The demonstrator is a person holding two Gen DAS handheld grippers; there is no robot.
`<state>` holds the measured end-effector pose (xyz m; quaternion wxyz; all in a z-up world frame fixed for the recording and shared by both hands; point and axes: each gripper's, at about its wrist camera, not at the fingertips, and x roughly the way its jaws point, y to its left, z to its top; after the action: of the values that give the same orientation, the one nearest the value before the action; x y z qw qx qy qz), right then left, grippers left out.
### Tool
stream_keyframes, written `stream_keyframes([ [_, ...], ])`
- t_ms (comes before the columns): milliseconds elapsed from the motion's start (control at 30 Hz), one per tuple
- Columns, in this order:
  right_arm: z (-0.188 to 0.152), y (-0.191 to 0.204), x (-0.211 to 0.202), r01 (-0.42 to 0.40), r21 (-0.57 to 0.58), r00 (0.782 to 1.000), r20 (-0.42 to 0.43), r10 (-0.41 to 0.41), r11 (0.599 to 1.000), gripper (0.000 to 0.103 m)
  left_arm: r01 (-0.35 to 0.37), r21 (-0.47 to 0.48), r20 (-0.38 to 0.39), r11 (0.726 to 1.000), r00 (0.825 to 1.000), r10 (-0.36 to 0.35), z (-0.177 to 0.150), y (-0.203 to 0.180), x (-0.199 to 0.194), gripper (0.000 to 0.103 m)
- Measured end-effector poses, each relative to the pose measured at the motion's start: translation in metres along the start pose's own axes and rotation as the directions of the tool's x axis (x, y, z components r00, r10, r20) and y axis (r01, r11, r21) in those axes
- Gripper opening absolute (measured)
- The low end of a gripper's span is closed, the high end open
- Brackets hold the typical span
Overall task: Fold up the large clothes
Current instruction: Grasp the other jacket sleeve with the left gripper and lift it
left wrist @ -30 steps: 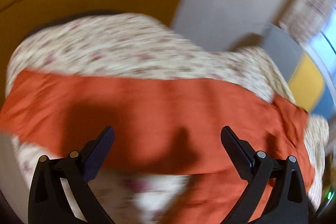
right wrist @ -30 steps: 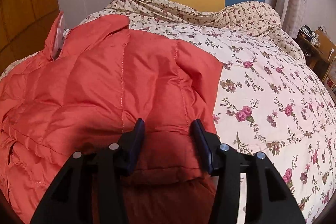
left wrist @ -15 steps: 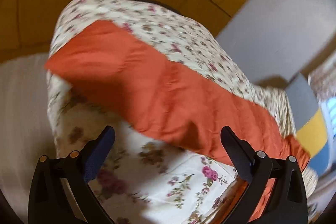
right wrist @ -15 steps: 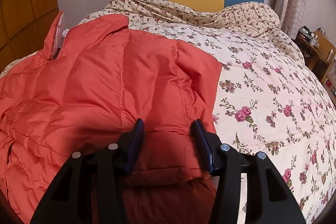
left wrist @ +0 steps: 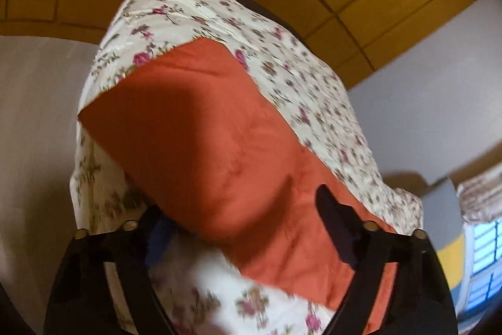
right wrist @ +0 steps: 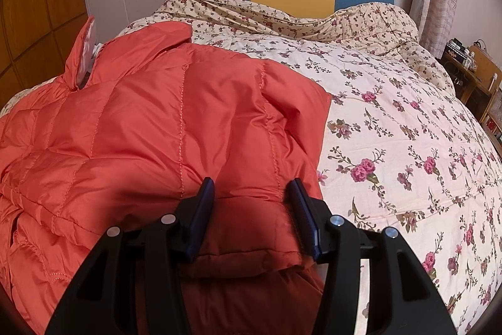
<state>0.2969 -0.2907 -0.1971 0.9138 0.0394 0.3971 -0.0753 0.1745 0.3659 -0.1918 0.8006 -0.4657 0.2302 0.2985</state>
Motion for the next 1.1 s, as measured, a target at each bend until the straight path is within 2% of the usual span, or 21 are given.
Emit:
stream_keyframes([
  [67,0.0,0.0,0.0,0.006,-0.001,1.0,-0.001,-0.006,1.0,0.05,-0.058,0.024,0.01,0.998,0.998,0.058,0.004,-0.006,0.004,0.064],
  [100,0.0,0.0,0.0,0.007,-0.001,1.0,-0.001,-0.007,1.0,0.05,-0.079,0.04,0.011,0.996,0.997,0.078,0.005,-0.009,0.005,0.043],
  [133,0.001,0.0,0.0,0.009,-0.002,1.0,-0.001,-0.009,1.0,0.051,-0.093,0.063,0.007,0.994,0.996,0.092,0.006,-0.013,0.008,0.029],
  [233,0.001,0.0,0.0,0.009,-0.001,1.0,-0.001,-0.009,1.0,0.051,-0.112,0.124,0.046,0.986,0.993,0.107,0.004,-0.031,0.004,0.02],
  [333,0.001,-0.001,0.0,0.01,-0.001,1.0,-0.001,-0.01,1.0,0.051,-0.119,0.196,0.127,0.973,0.987,0.095,-0.006,-0.057,-0.012,0.019],
  [400,0.001,0.0,0.001,0.009,-0.001,1.0,-0.001,-0.009,1.0,0.051,-0.101,0.264,0.168,0.959,0.984,0.057,-0.015,-0.08,-0.023,0.019],
  [467,0.001,0.0,0.001,0.011,-0.002,1.0,-0.002,-0.011,1.0,0.051,-0.06,0.339,0.176,0.939,0.984,-0.001,-0.026,-0.105,-0.031,0.019],
  [533,0.001,-0.001,0.0,0.01,-0.001,1.0,-0.001,-0.01,1.0,0.051,-0.001,0.427,0.171,0.904,0.982,-0.08,-0.041,-0.133,-0.041,0.019],
  [600,0.001,-0.001,0.0,0.005,0.004,1.0,0.0,-0.005,1.0,0.051,0.035,0.538,0.171,0.842,0.974,-0.149,-0.063,-0.166,-0.055,0.019],
  [633,0.001,-0.001,0.001,0.003,0.007,1.0,-0.001,-0.003,1.0,0.051,0.054,0.568,0.164,0.821,0.971,-0.177,-0.07,-0.176,-0.06,0.019],
  [667,0.002,-0.001,0.001,0.002,0.007,1.0,-0.001,-0.002,1.0,0.051,0.077,0.616,0.153,0.784,0.965,-0.215,-0.085,-0.193,-0.067,0.019],
  [867,0.002,-0.002,0.002,0.0,0.011,1.0,0.0,0.0,1.0,0.052,0.12,0.763,0.103,0.635,0.947,-0.303,-0.157,-0.244,-0.089,0.019],
  [967,0.002,-0.002,0.002,0.001,0.011,1.0,0.0,-0.001,1.0,0.052,0.148,0.8,0.072,0.581,0.938,-0.338,-0.186,-0.263,-0.096,0.019],
  [1100,0.002,-0.002,0.001,0.001,0.011,1.0,0.0,-0.001,1.0,0.052,0.192,0.847,0.014,0.496,0.924,-0.383,-0.23,-0.286,-0.103,0.019],
])
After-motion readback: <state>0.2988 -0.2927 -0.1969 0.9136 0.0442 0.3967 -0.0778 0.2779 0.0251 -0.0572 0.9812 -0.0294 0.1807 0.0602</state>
